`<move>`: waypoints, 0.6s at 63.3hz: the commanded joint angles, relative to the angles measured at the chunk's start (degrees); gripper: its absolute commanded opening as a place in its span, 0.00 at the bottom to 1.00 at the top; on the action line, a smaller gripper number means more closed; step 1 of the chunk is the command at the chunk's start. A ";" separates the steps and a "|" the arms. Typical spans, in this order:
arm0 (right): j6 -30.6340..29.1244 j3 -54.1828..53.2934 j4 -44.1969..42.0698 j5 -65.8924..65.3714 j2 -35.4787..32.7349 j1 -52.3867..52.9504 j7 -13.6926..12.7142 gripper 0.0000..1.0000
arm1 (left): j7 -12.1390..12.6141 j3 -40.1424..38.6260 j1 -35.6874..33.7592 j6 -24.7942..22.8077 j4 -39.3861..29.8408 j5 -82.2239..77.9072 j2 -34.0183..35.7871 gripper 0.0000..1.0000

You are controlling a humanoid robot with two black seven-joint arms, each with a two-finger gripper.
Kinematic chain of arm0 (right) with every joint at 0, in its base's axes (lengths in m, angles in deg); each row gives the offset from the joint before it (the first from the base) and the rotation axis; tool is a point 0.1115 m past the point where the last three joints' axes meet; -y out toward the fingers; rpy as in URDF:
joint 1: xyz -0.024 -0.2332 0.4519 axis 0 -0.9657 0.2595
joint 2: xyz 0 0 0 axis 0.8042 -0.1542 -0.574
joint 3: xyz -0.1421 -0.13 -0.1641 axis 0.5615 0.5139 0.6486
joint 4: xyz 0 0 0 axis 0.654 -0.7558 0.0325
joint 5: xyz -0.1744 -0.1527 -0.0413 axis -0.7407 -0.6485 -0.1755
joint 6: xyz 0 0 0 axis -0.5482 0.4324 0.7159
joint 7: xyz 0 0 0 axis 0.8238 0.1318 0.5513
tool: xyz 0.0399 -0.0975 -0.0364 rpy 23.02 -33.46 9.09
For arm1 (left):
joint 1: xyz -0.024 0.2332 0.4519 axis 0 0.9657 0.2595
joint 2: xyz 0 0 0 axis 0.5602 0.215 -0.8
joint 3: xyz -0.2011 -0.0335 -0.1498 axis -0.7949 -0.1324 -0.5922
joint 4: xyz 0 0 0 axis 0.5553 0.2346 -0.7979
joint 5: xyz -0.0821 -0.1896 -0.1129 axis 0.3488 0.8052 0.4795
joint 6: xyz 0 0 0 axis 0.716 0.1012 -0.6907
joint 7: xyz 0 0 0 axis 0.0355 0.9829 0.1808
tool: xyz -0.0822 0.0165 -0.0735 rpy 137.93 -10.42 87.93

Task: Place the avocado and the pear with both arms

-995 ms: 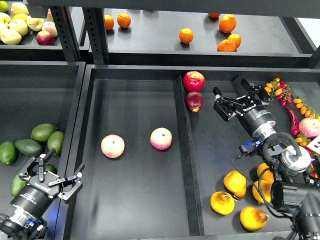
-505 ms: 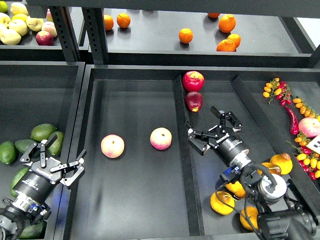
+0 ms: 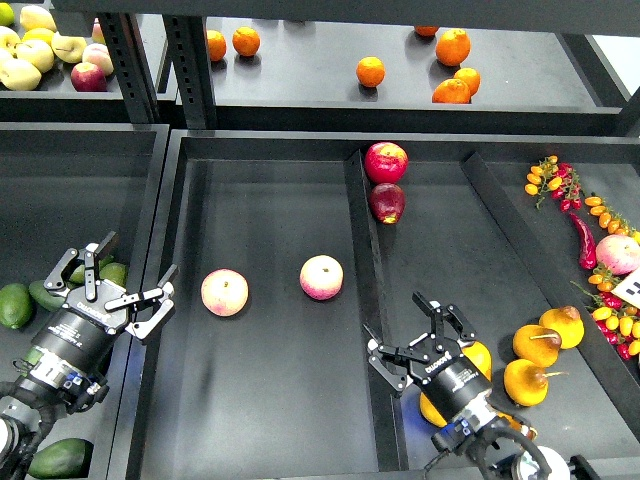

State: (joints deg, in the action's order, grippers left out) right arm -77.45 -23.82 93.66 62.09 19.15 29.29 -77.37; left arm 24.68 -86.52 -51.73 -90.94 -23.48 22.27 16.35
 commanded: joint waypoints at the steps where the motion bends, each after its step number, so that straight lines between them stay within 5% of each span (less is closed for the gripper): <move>1: -2.96 -0.27 -0.47 0.17 0.00 -2.75 1.30 1.00 | 0.00 0.33 1.68 0.00 -0.31 0.00 0.00 0.99; 38: -2.96 0.52 6.46 5.26 0.00 -5.91 2.70 1.00 | -0.23 2.52 4.76 0.00 -3.13 0.09 0.00 0.99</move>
State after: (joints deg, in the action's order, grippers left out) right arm -80.41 -23.27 96.19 65.68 19.15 22.89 -74.61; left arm 24.68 -84.58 -46.38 -90.94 -25.20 22.36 16.35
